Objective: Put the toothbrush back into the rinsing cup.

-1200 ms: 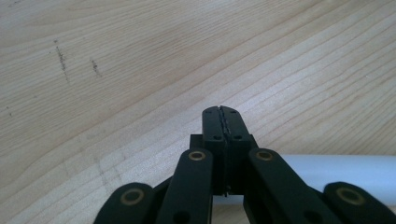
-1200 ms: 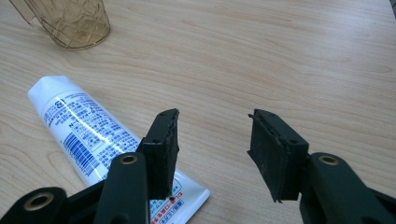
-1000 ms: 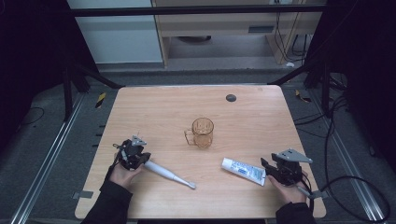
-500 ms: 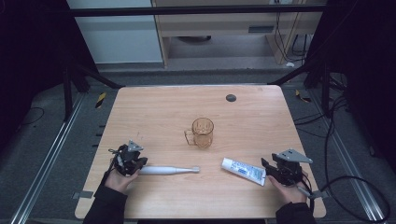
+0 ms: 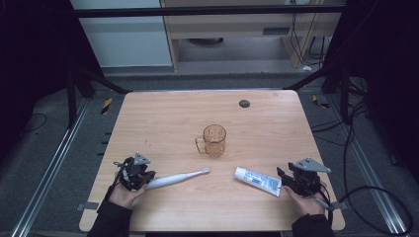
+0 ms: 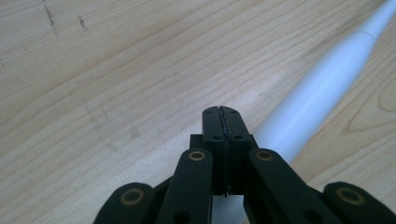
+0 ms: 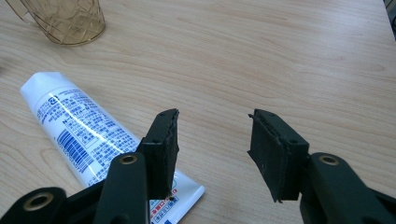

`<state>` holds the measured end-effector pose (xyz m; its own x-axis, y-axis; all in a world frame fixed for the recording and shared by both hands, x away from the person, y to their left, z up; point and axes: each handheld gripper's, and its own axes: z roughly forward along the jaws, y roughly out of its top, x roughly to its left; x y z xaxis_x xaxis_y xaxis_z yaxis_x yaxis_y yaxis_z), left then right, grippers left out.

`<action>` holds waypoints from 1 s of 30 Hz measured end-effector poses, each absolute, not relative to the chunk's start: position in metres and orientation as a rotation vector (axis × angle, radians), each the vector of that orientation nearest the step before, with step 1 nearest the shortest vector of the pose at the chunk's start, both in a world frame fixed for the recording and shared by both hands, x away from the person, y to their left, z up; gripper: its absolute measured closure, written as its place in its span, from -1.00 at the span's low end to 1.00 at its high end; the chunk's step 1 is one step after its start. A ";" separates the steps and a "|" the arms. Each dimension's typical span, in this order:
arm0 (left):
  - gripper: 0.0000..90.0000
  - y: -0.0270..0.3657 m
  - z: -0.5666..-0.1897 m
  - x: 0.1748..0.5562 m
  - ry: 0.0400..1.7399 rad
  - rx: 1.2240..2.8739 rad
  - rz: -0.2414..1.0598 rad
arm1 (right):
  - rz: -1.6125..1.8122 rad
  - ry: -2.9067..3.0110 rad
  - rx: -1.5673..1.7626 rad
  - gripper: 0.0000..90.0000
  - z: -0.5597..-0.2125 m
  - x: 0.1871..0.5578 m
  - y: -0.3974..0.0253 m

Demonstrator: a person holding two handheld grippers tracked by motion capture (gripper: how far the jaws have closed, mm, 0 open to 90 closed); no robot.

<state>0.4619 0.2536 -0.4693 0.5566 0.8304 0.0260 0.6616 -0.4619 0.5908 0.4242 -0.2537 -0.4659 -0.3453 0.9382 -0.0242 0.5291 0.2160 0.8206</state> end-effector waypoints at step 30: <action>0.79 0.264 -0.455 0.448 1.156 2.176 0.471 | 1.009 1.951 1.359 0.14 -0.465 0.424 -0.257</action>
